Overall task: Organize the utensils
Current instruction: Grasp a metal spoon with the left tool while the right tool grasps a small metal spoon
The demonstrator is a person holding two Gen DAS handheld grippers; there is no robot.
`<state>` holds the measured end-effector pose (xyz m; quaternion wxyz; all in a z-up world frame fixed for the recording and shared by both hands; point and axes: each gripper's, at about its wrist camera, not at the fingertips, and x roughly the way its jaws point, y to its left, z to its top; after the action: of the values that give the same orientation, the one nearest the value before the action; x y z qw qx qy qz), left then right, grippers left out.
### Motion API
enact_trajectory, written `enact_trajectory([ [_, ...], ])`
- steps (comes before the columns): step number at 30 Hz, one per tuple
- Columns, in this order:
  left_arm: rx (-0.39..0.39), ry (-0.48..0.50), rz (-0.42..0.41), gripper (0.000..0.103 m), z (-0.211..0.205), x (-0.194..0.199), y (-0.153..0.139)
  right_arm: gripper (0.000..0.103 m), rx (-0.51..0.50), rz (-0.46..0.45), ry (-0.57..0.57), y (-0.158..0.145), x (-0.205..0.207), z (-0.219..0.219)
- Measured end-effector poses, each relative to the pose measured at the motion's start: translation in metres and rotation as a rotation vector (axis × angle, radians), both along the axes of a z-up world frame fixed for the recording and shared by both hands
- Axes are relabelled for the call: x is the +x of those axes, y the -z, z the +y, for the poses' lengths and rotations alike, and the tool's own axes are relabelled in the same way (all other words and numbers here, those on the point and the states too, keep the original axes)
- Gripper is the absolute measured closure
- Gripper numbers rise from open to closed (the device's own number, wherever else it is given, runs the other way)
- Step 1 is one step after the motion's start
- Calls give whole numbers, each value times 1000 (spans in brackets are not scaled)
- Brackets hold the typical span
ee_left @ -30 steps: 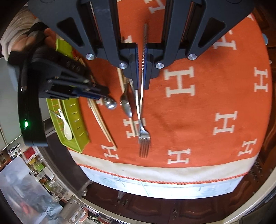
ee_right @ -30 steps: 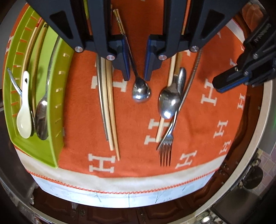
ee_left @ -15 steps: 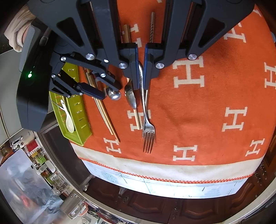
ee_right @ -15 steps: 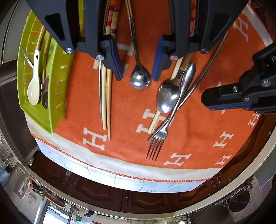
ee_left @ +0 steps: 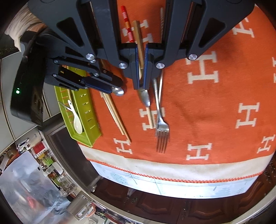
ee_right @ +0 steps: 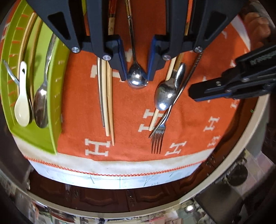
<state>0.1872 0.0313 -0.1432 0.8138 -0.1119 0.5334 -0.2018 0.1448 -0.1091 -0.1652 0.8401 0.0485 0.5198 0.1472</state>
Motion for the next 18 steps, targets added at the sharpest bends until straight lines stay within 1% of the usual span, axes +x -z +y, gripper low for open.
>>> enact_trajectory([
  [6, -22, -6, 39, 101, -15, 14, 11, 80, 125, -19, 26, -10, -7, -19],
  [10, -26, -6, 37, 101, -26, 18, 17, 80, 180, -48, 25, -15, -12, -23],
  [12, -34, -11, 19, 101, -28, 17, 18, 80, 206, -60, 25, -15, -14, -27],
  [14, -40, -24, -18, 103, -30, 14, 17, 80, 232, -75, 29, -16, -18, -31],
  [18, -65, -29, -72, 103, -32, 3, 6, 80, 287, -112, 41, -19, -23, -42],
])
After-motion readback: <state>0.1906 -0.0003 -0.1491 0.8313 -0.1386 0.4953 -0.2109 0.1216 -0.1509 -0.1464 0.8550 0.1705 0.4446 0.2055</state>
